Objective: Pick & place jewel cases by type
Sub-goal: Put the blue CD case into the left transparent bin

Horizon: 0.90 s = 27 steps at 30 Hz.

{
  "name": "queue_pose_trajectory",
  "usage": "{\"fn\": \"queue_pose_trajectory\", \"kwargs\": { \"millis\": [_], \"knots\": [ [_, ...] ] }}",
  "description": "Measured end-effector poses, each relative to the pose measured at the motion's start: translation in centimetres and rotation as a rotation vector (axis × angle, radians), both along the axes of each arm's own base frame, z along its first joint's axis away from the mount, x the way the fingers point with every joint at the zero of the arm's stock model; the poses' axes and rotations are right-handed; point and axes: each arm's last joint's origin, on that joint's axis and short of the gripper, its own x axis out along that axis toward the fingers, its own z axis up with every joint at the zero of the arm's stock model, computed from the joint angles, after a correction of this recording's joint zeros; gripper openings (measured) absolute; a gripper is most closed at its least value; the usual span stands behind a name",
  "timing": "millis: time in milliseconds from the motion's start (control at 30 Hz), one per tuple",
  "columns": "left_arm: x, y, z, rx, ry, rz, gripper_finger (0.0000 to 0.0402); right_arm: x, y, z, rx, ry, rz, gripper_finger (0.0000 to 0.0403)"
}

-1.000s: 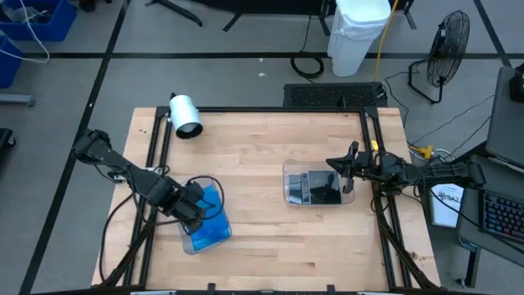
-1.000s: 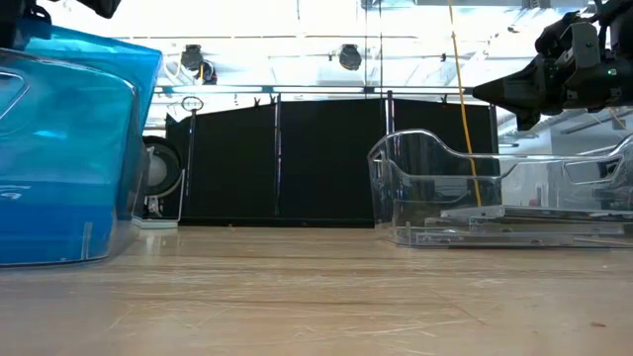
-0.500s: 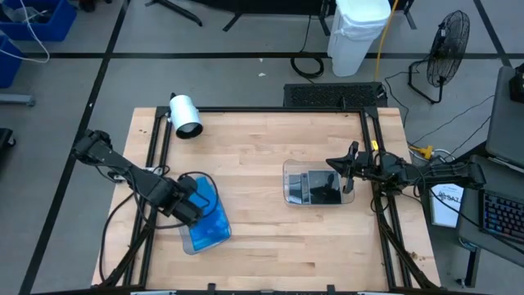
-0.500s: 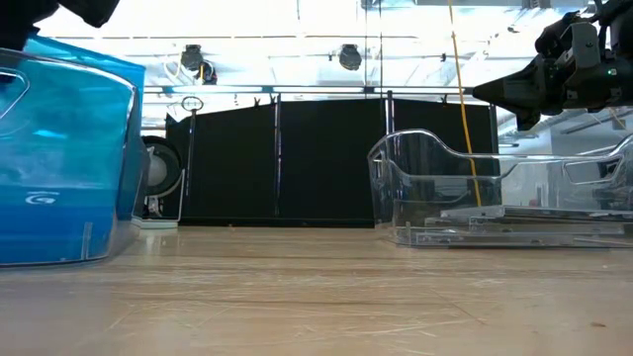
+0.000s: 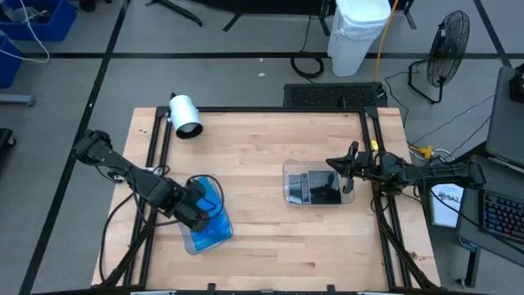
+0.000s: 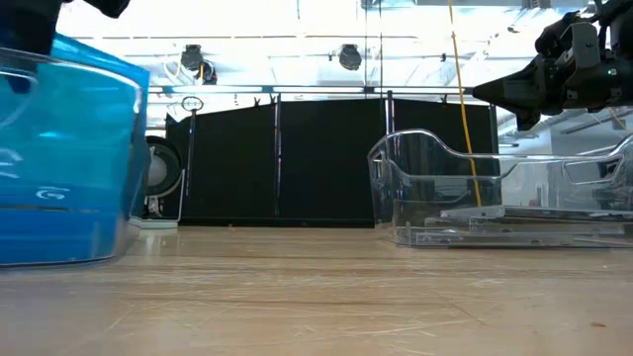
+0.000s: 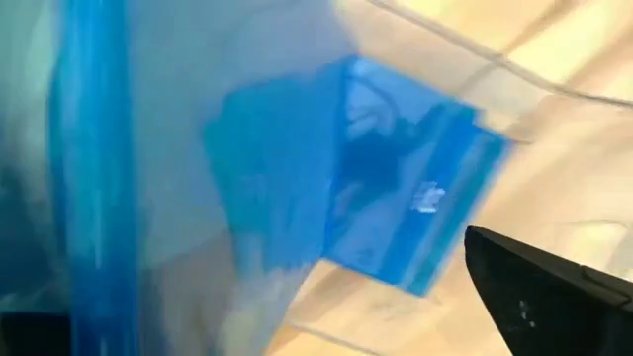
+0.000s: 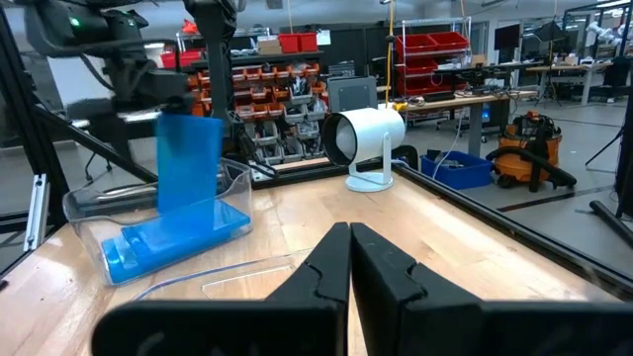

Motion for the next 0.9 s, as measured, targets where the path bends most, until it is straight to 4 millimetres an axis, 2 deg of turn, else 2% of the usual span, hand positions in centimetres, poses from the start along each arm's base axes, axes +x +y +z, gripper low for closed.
{"fn": "queue_pose_trajectory", "kwargs": {
  "millis": [100, 267, 367, 567, 900],
  "knots": [
    [0.72, -0.60, 0.13, -0.085, -0.060, -0.035, 0.0398, 0.00, 0.00, 0.00, 0.000, 0.001, 0.000, 0.0004],
    [1.17, -1.04, 0.28, -0.241, -0.044, -0.123, 0.0399, 0.00, 0.00, -0.01, 0.000, 0.000, 0.000, 0.0004],
    [0.95, -0.89, 0.21, -0.221, -0.022, -0.123, 0.0399, 0.00, 0.00, -0.01, 0.000, 0.001, 0.000, 0.0004],
    [0.50, -0.15, 0.05, -0.060, -0.015, -0.111, 0.0399, 0.00, 0.00, -0.01, 0.000, 0.001, 0.000, 0.0004],
    [1.19, -0.46, 0.17, -0.097, -0.096, 0.056, 0.0399, 0.00, 0.00, -0.02, 0.000, 0.001, 0.000, 0.0004]
  ]
}}
